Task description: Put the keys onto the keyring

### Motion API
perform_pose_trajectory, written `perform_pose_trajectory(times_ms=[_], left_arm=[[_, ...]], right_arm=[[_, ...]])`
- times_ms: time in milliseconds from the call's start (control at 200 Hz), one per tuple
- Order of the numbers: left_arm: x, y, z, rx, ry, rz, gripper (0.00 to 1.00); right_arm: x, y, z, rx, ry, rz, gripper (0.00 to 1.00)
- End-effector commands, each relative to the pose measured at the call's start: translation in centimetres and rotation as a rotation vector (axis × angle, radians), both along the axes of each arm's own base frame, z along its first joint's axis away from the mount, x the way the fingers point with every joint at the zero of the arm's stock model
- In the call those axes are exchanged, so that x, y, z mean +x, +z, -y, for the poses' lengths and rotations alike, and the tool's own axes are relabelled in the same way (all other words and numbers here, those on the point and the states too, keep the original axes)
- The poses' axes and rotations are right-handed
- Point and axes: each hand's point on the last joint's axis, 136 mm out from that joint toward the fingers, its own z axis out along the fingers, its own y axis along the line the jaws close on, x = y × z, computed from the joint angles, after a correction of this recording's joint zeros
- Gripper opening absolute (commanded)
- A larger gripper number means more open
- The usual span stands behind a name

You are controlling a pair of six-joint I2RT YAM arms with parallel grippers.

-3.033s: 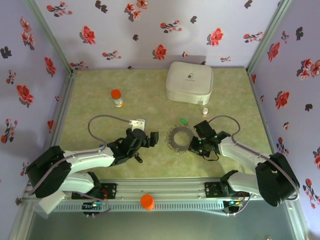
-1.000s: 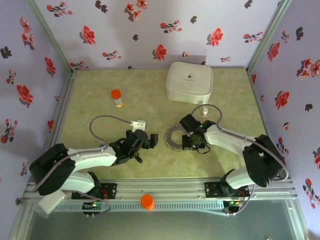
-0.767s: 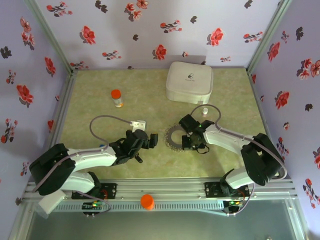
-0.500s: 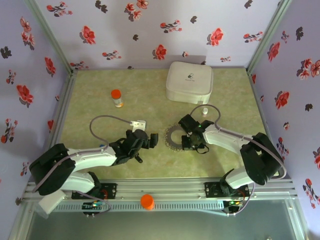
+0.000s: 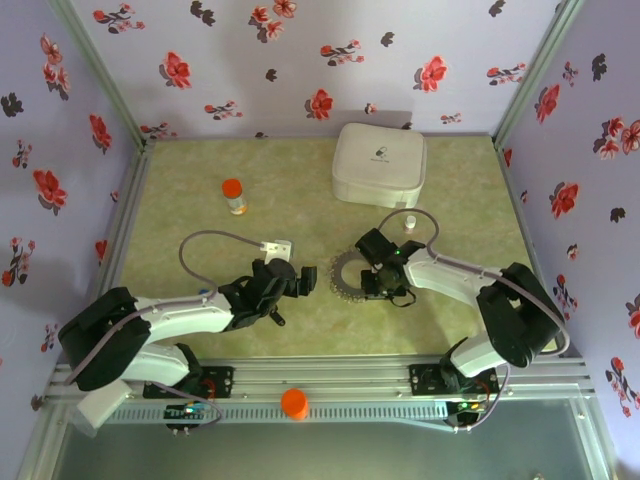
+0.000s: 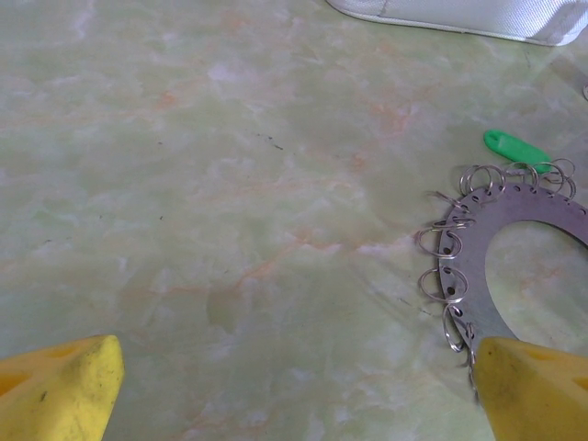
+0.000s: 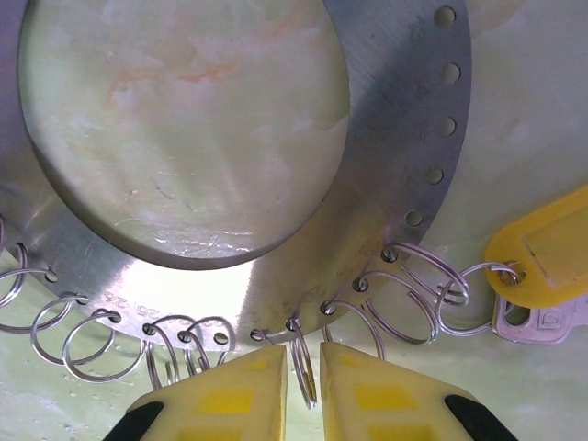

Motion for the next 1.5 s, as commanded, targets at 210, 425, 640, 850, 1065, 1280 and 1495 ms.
perform_pose_trajectory(times_ms=[210, 425, 640, 850, 1065, 1280, 1495], left_arm=[[0.2, 1.4, -0.1, -0.015, 0.008, 0.040, 0.98], [0.2, 1.7, -0.1, -0.016, 0.008, 0.047, 0.98], [0.1, 3.6, -0.2, 0.080, -0.077, 0.091, 1.00], [0.8, 7.5, -0.9, 0.107, -0.208, 0.119, 0.97], [0.7, 14.1, -0.4, 0.176, -0.397, 0.262, 0.82], [0.0, 16.9, 1.0, 0.255, -0.611, 0.359, 0.52], [0.0, 17.2, 2.3, 0.216, -0.780, 0.384, 0.33]], right_arm=[[0.3, 0.0, -0.5, 0.005, 0.001, -0.001, 0.09], [0.4, 0.9, 0.1, -0.021, 0.007, 0.026, 0.00], [1.7, 5.0, 0.7, -0.025, 0.040, 0.156, 0.00], [4.0, 10.2, -1.0, 0.043, 0.159, 0.333, 0.00], [5.6, 17.4, -4.0, 0.193, 0.345, 0.598, 0.00], [5.1, 20.6, -6.9, 0.303, 0.575, 0.733, 0.00], [2.1, 22.6, -9.4, 0.450, 0.852, 0.843, 0.00]])
